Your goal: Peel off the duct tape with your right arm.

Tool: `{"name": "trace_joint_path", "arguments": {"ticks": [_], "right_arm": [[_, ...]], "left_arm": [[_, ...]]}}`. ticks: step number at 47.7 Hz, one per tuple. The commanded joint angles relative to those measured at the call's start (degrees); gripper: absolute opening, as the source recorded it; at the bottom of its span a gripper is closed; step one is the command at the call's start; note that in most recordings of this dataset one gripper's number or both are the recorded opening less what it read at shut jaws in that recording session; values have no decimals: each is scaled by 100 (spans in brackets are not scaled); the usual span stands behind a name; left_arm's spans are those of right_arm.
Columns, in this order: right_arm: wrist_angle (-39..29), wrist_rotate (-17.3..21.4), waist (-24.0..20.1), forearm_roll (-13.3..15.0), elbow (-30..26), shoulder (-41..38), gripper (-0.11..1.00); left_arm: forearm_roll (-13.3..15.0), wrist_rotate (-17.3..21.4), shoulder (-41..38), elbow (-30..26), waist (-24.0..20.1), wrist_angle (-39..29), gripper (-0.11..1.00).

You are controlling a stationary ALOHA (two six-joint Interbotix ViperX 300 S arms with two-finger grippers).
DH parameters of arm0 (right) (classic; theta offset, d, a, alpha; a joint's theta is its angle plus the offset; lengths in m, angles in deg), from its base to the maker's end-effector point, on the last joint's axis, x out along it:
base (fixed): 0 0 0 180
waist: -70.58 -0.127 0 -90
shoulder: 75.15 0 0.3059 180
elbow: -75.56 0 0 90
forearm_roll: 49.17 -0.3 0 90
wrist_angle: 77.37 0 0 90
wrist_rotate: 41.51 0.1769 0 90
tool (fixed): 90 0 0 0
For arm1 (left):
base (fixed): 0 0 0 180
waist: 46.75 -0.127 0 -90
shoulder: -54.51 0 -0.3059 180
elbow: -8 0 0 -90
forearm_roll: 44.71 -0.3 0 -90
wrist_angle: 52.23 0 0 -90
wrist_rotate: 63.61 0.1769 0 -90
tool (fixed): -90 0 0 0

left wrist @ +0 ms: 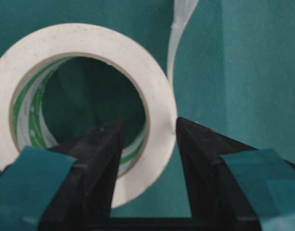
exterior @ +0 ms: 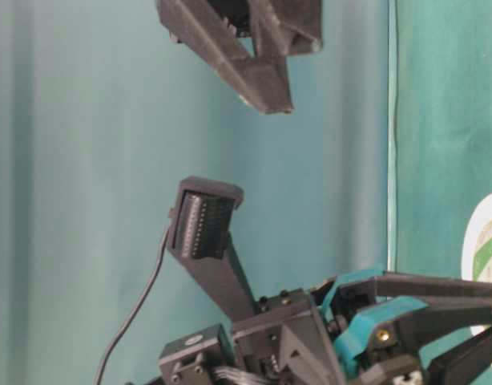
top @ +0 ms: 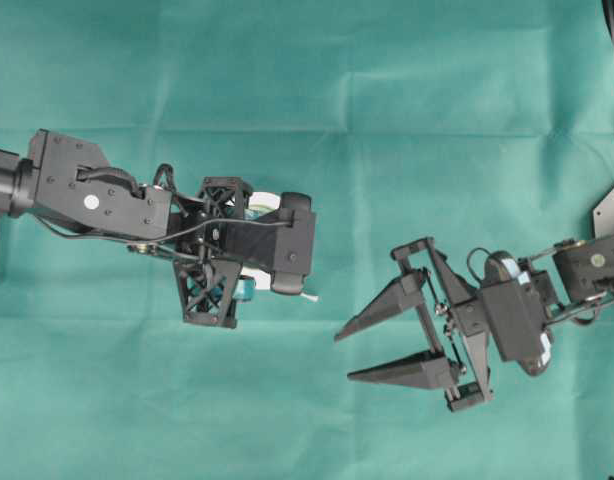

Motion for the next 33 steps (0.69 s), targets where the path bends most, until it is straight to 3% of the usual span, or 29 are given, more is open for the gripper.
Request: {"name": "trace_joint_path", "arguments": {"ticks": [1, 33], "right_arm": [[26, 0, 0, -9, -44, 123, 18], [26, 0, 18, -9, -79, 211, 18]], "left_arm": [[-9, -9, 264, -97, 0, -114, 42], [0, 18, 1600, 185, 70, -404, 40]]}}
